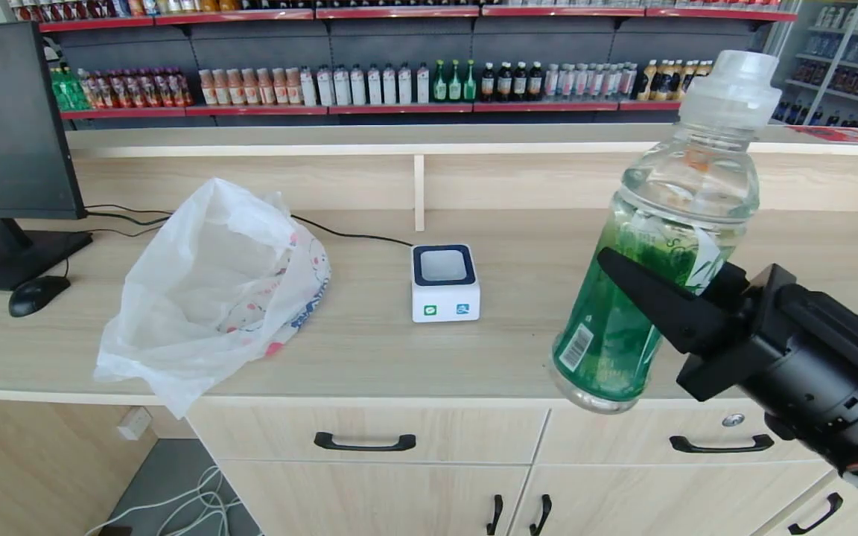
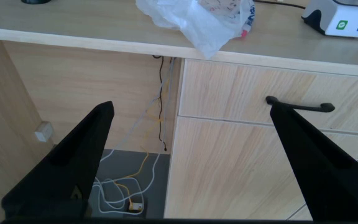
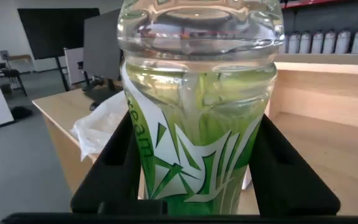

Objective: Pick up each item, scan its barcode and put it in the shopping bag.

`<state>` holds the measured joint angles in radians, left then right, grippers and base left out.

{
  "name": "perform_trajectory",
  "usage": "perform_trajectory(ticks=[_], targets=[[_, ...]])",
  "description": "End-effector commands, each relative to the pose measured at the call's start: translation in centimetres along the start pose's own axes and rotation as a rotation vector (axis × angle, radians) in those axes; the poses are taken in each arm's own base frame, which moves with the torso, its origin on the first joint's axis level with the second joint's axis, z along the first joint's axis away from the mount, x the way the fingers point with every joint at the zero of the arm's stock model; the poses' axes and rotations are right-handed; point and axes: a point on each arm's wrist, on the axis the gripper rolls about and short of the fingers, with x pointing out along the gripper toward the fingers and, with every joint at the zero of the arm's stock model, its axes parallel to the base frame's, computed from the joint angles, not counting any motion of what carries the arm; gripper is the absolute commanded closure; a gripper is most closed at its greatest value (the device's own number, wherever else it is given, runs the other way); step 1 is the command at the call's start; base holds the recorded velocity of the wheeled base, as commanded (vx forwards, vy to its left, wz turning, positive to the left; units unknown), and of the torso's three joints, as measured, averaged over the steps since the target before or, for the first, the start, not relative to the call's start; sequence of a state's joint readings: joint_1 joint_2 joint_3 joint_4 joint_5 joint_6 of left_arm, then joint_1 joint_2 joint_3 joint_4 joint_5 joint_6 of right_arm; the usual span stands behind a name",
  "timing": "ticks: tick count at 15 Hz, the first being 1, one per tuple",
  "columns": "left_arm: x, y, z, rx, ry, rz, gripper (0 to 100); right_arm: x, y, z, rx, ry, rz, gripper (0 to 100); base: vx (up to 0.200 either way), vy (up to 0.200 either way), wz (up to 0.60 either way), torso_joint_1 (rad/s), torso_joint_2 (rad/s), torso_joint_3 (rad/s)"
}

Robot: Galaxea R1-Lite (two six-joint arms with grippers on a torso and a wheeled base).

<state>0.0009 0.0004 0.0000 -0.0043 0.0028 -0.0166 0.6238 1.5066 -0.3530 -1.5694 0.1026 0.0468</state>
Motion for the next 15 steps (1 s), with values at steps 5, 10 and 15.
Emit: perform_trajectory(ticks=[5, 10, 15], targets=[[0.0, 0.0, 0.0, 0.0, -0.001, 0.001, 0, -1.4, -5.9, 0.1, -0.182, 0.025, -0.319, 100, 0.0, 0.0, 0.0, 0.0, 0.0, 0.0], [0.0, 0.0, 0.0, 0.0, 0.001, 0.001, 0, -1.8, -5.8, 0.4, -0.184, 0.018, -0.329, 100, 0.0, 0.0, 0.0, 0.0, 0.0, 0.0], [0.0, 0.0, 0.0, 0.0, -0.001, 0.001, 0, -2.4, -5.5, 1.0, -0.188, 0.0, -0.328, 100, 0.0, 0.16, 0.0, 0.003, 0.0, 0.0]])
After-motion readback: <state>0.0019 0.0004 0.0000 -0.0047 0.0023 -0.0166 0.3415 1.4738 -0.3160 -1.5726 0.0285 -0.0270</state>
